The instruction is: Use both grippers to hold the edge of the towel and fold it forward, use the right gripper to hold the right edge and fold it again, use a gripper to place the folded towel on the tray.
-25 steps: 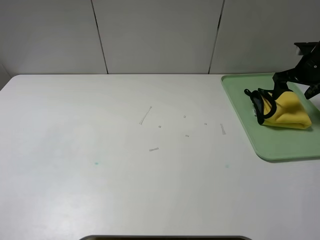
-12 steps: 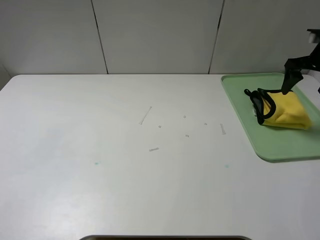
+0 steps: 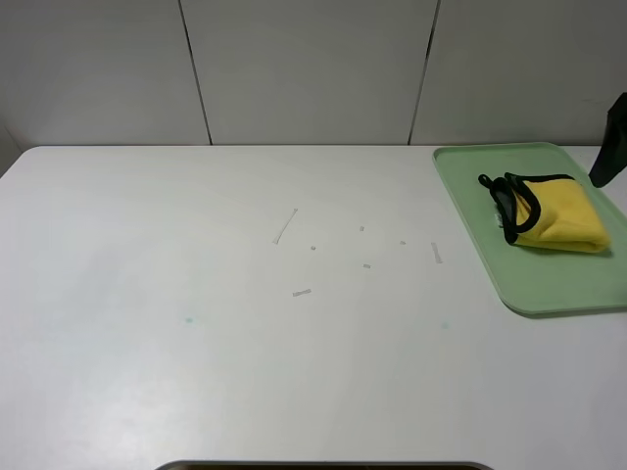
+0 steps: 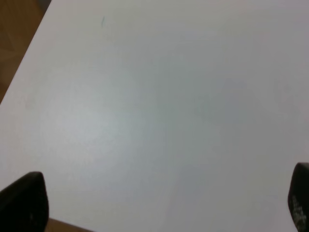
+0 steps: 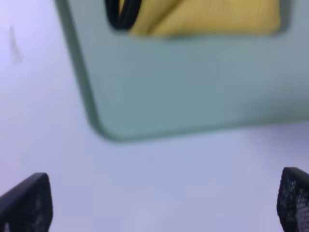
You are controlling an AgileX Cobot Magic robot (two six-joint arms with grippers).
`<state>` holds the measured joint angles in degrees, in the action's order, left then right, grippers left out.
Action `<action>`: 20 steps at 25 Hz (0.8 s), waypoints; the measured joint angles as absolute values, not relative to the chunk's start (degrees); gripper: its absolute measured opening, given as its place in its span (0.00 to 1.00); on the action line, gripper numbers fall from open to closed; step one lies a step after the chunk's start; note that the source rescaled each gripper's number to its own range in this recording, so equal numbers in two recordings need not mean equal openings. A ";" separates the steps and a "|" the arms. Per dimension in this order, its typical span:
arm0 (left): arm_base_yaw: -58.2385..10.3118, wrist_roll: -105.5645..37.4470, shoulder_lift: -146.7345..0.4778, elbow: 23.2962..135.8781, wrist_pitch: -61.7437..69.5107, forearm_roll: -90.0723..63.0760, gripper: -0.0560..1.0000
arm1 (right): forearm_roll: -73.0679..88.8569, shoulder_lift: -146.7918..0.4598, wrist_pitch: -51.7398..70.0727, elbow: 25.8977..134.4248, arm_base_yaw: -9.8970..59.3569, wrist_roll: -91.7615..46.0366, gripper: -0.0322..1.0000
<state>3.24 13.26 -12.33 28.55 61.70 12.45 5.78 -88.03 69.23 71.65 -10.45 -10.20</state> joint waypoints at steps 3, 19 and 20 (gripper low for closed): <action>3.24 13.26 -12.33 28.55 61.70 12.45 1.00 | 6.60 -79.25 69.29 65.27 -10.45 -9.86 1.00; 3.24 13.26 -12.33 28.55 61.70 12.45 1.00 | 11.05 -30.75 69.73 44.05 -10.45 -9.70 1.00; 3.24 13.26 -12.33 28.55 61.70 12.45 1.00 | 11.18 -28.56 69.73 42.86 -10.45 -9.70 1.00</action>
